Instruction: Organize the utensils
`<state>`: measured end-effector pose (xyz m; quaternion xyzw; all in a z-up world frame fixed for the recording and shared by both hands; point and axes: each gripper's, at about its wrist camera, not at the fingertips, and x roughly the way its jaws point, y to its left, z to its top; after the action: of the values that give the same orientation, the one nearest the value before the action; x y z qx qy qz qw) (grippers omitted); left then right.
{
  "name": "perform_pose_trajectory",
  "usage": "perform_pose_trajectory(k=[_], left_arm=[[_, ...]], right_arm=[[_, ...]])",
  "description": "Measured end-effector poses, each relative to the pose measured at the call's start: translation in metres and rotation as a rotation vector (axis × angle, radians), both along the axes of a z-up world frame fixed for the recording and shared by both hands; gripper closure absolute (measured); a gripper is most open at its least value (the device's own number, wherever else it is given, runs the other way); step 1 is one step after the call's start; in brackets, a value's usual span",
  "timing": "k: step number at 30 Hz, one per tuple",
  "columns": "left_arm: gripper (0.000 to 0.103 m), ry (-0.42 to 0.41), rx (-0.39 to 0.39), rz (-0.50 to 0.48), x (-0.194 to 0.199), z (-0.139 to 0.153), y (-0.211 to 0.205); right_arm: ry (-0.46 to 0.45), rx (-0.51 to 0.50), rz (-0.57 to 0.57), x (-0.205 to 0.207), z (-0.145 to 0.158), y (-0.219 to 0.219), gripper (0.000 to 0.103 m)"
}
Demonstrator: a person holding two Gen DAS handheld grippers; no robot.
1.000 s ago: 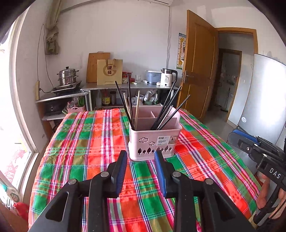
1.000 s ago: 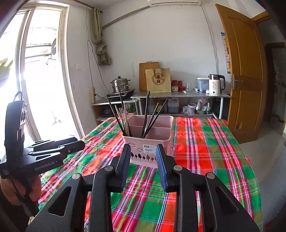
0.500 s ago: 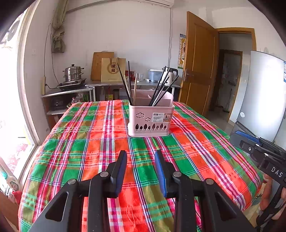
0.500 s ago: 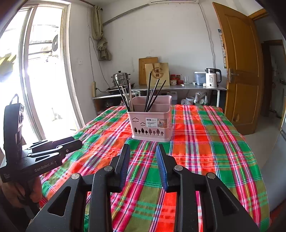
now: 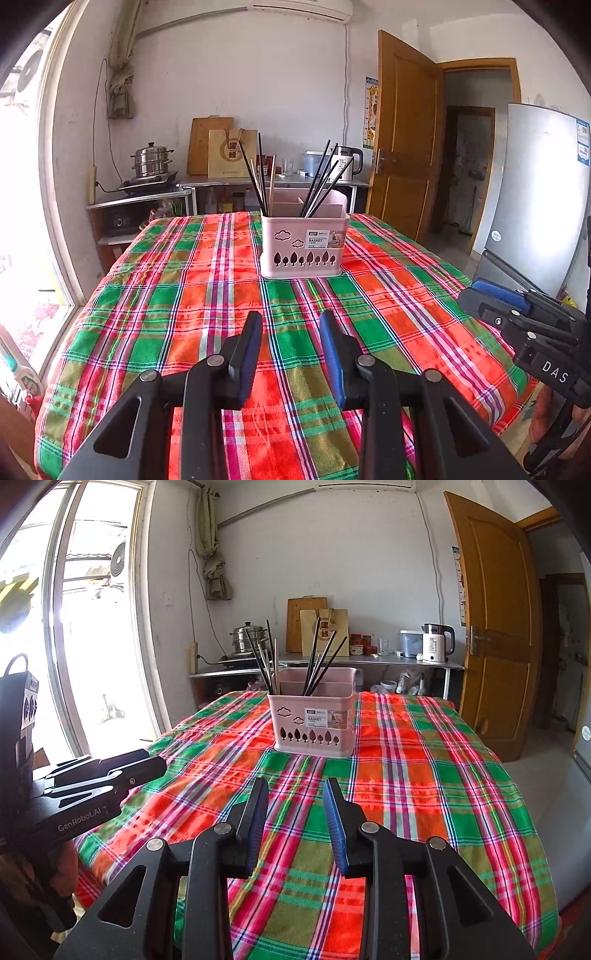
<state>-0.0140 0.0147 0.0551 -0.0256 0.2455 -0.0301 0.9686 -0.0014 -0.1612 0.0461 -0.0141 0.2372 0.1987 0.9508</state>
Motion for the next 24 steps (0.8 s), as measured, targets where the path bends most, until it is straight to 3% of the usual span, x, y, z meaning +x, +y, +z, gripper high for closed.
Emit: perform_pose_trajectory(k=[24], left_arm=[[0.071, 0.009, 0.002, 0.003, 0.004, -0.014, -0.006]], right_arm=[[0.002, -0.018, -0.005, -0.001, -0.002, 0.003, 0.071]])
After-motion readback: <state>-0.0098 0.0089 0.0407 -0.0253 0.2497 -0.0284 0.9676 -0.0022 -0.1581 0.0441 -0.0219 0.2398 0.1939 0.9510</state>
